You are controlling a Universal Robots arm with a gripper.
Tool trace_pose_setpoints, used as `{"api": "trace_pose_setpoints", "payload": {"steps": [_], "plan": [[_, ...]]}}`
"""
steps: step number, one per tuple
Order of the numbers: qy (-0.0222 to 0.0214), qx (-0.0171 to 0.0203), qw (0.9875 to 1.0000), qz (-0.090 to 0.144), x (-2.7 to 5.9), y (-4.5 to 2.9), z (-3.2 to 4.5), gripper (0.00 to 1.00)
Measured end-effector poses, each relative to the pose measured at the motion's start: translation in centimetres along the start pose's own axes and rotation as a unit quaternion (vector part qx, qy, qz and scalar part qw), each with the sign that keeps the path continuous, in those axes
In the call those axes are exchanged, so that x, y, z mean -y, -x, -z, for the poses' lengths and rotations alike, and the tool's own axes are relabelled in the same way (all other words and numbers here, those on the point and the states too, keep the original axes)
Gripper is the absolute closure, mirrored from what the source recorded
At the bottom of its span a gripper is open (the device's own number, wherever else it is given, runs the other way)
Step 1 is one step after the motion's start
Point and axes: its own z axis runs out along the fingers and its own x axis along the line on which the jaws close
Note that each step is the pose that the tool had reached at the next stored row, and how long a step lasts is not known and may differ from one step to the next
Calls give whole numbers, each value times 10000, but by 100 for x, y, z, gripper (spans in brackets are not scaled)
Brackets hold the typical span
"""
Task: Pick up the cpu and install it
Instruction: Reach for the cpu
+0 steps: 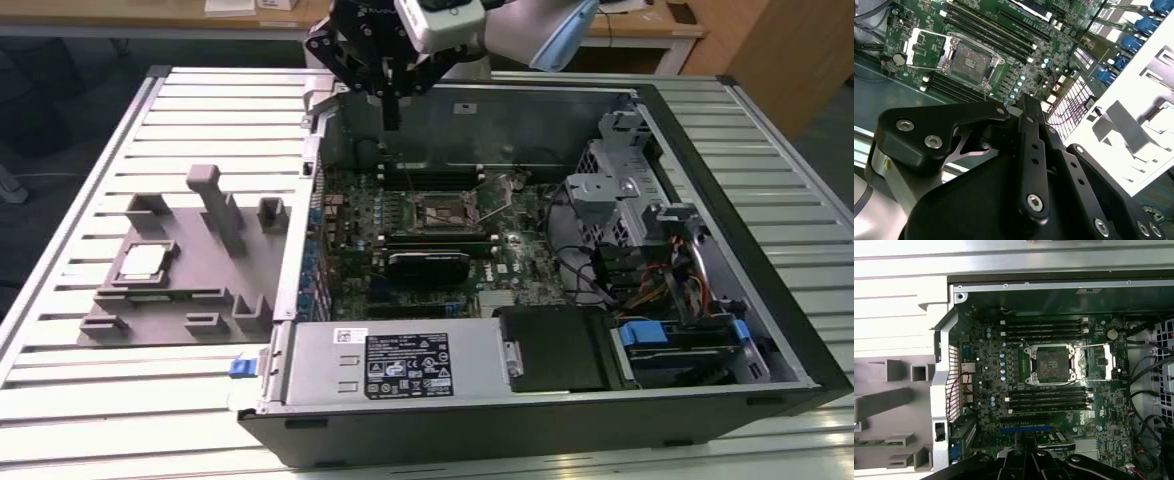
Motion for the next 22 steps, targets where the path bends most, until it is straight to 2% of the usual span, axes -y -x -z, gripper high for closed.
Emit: {"api": "trace_pose_setpoints", "payload": {"steps": [9,22], "plan": [[0,0,10000,0,8,-106,3,89],[0,0,10000,1,28,-369,10,89]]}}
